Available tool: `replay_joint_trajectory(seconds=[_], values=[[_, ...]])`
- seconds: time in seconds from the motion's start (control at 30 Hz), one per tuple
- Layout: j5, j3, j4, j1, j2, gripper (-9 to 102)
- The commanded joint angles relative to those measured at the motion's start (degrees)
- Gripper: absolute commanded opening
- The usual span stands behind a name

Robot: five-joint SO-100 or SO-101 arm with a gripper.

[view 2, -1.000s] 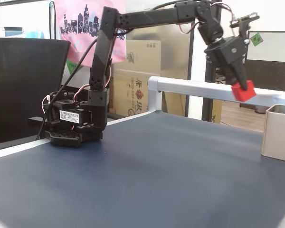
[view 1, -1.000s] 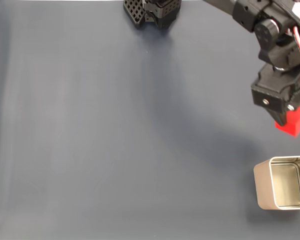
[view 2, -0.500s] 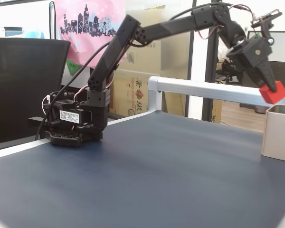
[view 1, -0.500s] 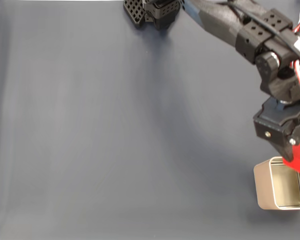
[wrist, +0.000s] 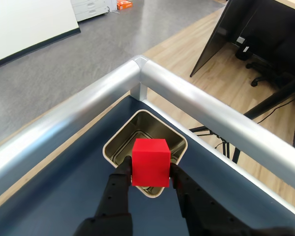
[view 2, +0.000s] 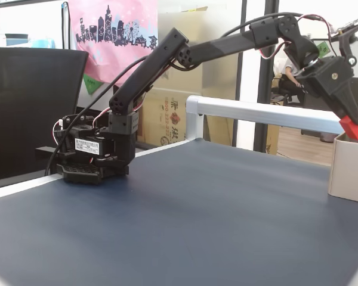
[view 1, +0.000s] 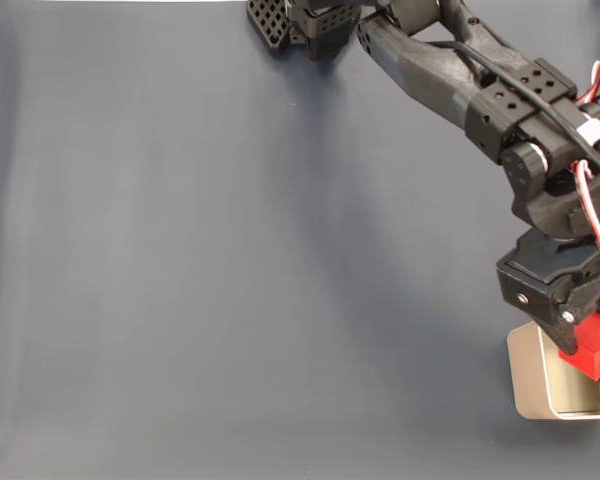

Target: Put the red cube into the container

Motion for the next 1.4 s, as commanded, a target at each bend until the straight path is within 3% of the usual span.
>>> replay_joint_trajectory(seconds=[0.0, 0.77, 1.37], values=[[3.43, -4.04, 0.35, 0.26, 0.53, 0], [7.91, -4.04, -1.93, 0.70, -0.53, 0], [9.93, -3.78, -5.01, 0.35, -0.35, 16]])
